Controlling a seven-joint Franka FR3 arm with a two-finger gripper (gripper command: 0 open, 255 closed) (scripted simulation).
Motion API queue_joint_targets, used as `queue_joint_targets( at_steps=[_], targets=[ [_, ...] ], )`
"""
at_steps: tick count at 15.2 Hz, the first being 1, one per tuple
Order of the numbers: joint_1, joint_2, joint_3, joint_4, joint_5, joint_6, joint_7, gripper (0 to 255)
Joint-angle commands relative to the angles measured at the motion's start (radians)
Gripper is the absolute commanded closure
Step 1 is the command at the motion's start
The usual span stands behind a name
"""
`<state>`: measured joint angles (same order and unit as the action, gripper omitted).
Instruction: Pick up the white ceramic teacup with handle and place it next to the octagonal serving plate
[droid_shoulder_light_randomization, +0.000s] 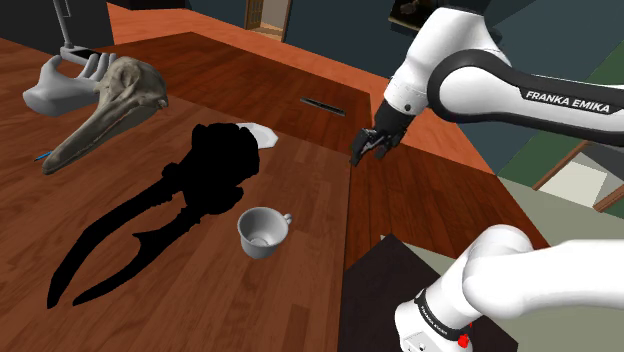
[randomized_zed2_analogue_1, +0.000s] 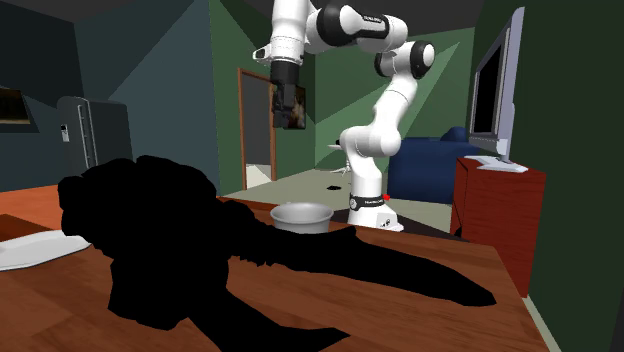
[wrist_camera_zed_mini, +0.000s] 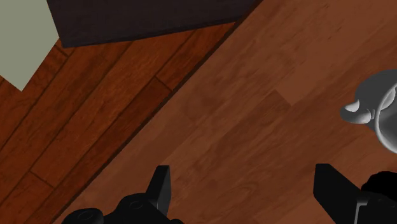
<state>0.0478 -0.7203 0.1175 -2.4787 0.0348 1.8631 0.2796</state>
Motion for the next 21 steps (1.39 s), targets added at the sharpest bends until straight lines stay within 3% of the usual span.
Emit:
queue_joint_targets(
  at_steps=[1, 12, 17, 21],
  targets=[
    [0.013, 0.034, 0.027, -0.016, 0.022, 0.045, 0.031, 0],
    [0.076, 0.312, 0.196, -0.012, 0.113, 0.296, 0.215, 0],
    [0.091, 0.474, 0.27, 0.038, 0.112, 0.402, 0.307, 0],
    [0.089, 0.511, 0.278, 0.014, 0.103, 0.462, 0.316, 0]
  ],
)
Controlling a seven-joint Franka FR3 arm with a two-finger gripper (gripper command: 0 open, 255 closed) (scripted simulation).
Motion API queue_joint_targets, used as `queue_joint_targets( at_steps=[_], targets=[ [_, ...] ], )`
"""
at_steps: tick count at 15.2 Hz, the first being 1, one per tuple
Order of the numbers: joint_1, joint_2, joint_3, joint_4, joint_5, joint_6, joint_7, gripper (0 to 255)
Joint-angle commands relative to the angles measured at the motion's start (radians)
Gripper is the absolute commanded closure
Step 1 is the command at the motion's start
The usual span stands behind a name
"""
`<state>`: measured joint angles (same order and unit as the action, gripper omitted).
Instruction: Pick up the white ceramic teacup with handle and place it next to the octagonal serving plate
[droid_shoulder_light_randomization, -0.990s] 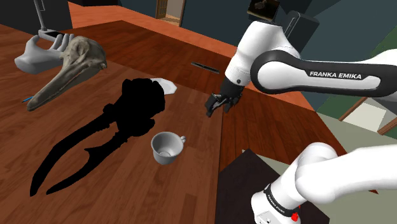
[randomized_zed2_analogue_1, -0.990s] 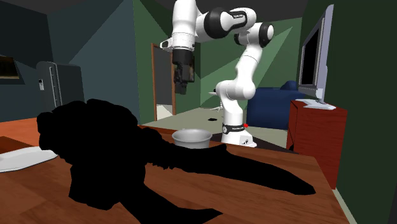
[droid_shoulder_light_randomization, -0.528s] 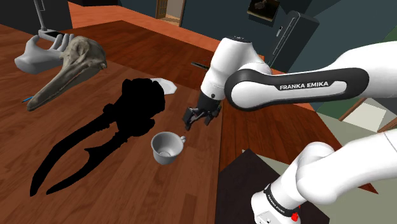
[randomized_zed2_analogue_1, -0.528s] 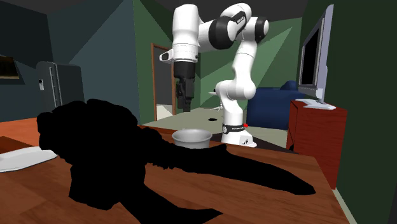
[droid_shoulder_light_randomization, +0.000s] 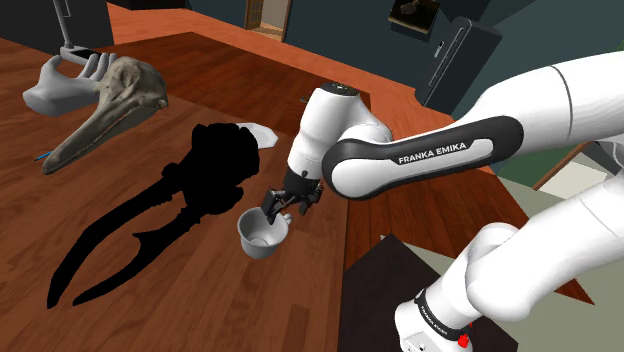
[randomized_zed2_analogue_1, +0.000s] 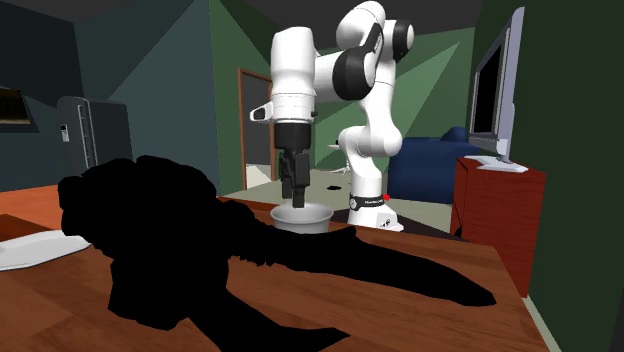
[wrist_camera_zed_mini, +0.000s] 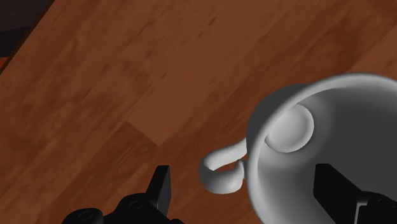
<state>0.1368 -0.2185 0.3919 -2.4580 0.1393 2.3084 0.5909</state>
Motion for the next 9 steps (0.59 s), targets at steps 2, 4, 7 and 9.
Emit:
queue_joint_targets(
  at_steps=[2, 4, 7, 9],
  targets=[
    [-0.001, 0.03, 0.008, -0.017, -0.008, 0.047, 0.009, 0],
    [-0.002, 0.047, 0.011, -0.025, -0.013, 0.071, 0.014, 0],
    [-0.002, 0.047, 0.011, -0.025, -0.013, 0.071, 0.014, 0],
    [-0.002, 0.047, 0.011, -0.025, -0.013, 0.071, 0.014, 0]
  ],
)
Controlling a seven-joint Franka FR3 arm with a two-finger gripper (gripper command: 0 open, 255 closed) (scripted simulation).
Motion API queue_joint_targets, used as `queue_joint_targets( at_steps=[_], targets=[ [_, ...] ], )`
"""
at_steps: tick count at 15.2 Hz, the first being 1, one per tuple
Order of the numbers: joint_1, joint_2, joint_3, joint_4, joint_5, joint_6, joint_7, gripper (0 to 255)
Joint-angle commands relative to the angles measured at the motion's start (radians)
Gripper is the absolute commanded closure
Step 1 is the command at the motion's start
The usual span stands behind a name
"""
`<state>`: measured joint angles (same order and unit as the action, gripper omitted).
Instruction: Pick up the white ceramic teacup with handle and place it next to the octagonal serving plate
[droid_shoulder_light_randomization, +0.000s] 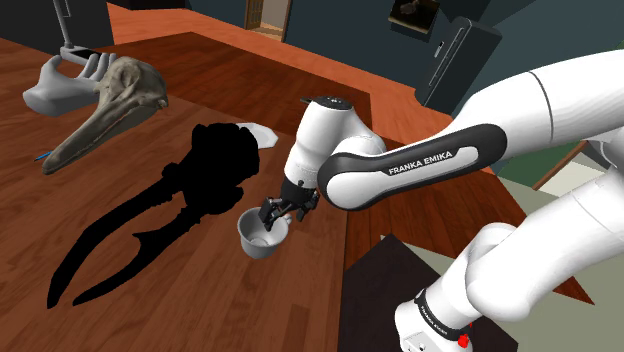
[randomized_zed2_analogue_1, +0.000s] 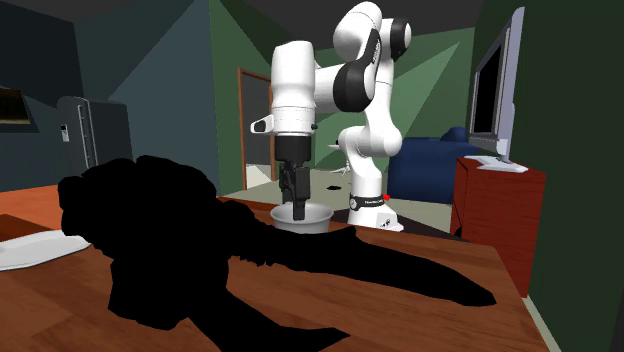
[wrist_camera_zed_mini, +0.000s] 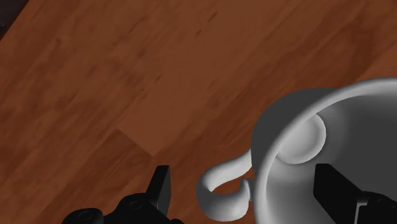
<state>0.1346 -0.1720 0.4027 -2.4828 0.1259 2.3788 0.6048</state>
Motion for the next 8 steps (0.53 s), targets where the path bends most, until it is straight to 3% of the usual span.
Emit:
queue_joint_targets(
  at_steps=[1, 3, 4, 8],
  targets=[
    [0.0, 0.0, 0.0, 0.0, 0.0, 0.0, 0.0, 0],
    [0.0, 0.0, 0.0, 0.0, 0.0, 0.0, 0.0, 0],
    [0.0, 0.0, 0.0, 0.0, 0.0, 0.0, 0.0, 255],
    [0.0, 0.0, 0.0, 0.0, 0.0, 0.0, 0.0, 255]
  ],
)
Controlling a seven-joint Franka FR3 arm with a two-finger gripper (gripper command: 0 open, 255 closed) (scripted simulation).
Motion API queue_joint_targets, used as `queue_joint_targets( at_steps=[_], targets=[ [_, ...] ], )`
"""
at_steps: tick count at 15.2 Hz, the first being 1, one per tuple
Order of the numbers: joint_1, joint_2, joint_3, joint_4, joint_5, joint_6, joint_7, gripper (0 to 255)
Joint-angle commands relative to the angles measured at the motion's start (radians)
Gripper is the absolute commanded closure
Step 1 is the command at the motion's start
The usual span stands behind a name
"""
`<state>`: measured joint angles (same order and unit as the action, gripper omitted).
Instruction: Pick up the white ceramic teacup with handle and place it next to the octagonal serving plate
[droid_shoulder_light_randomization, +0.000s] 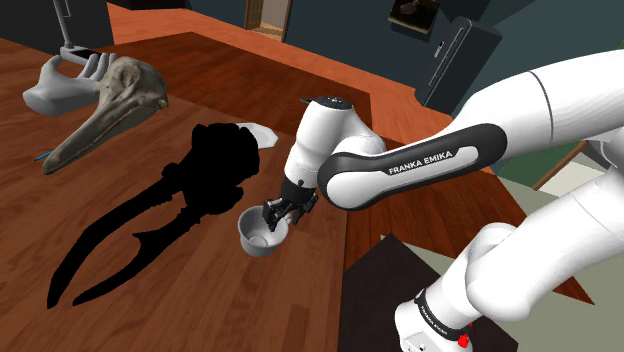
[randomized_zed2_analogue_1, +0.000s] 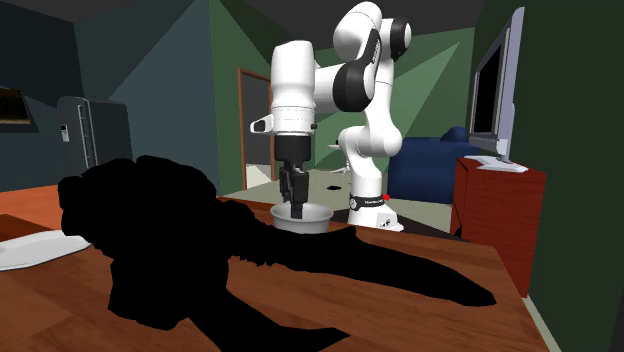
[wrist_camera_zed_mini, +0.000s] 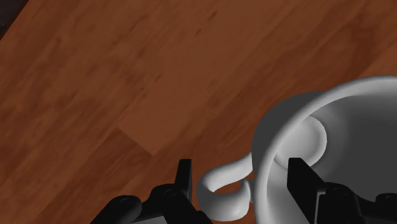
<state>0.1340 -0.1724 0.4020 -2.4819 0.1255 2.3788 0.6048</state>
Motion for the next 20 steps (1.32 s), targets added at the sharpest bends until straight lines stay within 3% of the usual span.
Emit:
queue_joint_targets(
  at_steps=[1, 5, 20],
  targets=[
    [0.0, 0.001, 0.001, 0.0, 0.0, 0.0, 0.0, 255],
    [0.001, 0.001, 0.001, -0.001, 0.0, 0.0, 0.0, 255],
    [0.006, -0.117, -0.026, 0.108, 0.026, -0.222, -0.021, 255]
  ],
)
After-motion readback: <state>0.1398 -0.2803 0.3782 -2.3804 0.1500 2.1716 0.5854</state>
